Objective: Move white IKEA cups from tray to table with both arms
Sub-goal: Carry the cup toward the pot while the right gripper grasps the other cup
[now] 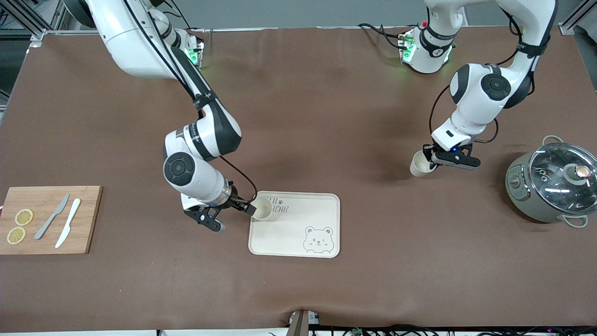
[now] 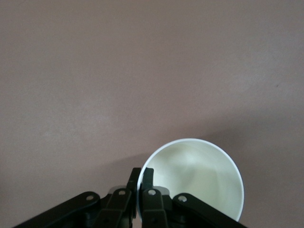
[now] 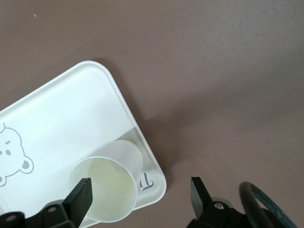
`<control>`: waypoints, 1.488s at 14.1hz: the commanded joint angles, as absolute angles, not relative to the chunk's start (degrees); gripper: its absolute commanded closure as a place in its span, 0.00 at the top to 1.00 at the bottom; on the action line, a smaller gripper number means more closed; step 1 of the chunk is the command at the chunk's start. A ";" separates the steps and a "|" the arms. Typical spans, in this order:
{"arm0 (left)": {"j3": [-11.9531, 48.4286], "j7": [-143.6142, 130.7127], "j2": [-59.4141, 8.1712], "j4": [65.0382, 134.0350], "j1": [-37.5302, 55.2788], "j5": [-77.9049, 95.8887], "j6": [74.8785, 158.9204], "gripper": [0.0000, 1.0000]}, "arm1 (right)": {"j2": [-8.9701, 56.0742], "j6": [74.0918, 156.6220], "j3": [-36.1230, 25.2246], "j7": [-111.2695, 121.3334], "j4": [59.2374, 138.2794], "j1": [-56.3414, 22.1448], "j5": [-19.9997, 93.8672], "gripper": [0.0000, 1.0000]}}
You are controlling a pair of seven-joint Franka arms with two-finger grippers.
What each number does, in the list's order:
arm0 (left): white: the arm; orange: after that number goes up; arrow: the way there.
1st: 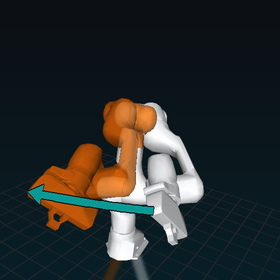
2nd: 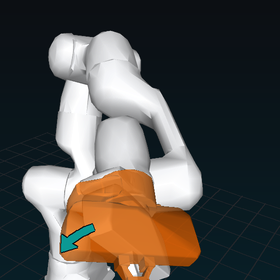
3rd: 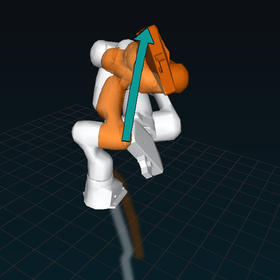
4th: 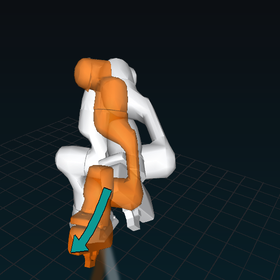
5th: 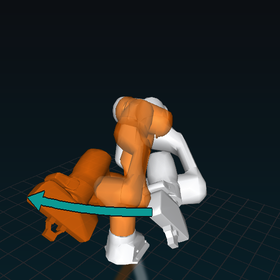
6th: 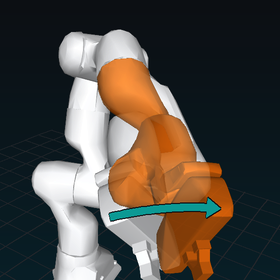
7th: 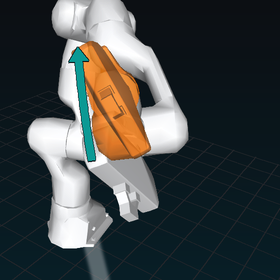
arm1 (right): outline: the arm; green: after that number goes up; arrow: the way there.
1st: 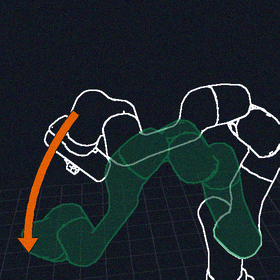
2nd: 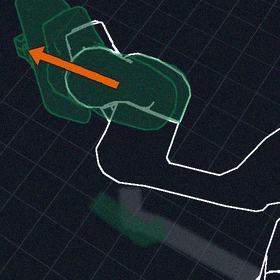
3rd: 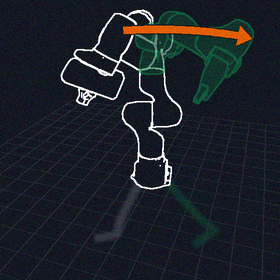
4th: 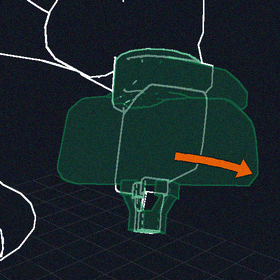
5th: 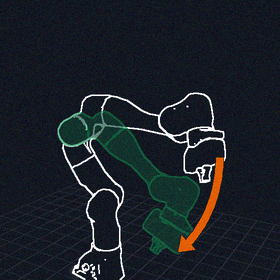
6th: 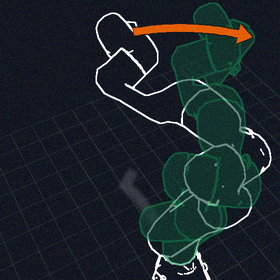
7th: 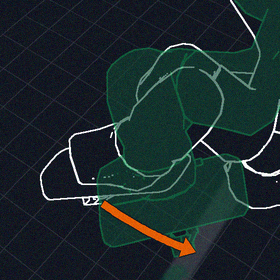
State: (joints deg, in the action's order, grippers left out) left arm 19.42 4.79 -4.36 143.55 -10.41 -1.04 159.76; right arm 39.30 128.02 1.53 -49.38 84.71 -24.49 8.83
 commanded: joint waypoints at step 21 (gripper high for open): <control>20.39 10.90 -10.28 146.60 -13.36 2.11 170.33 0.00 | 42.11 108.92 0.97 -55.73 71.10 -23.39 7.12 0.00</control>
State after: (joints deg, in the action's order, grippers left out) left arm 19.42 8.98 -10.18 146.42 -12.54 0.27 169.16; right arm 43.22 114.47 0.43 -55.05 73.70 -25.78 7.97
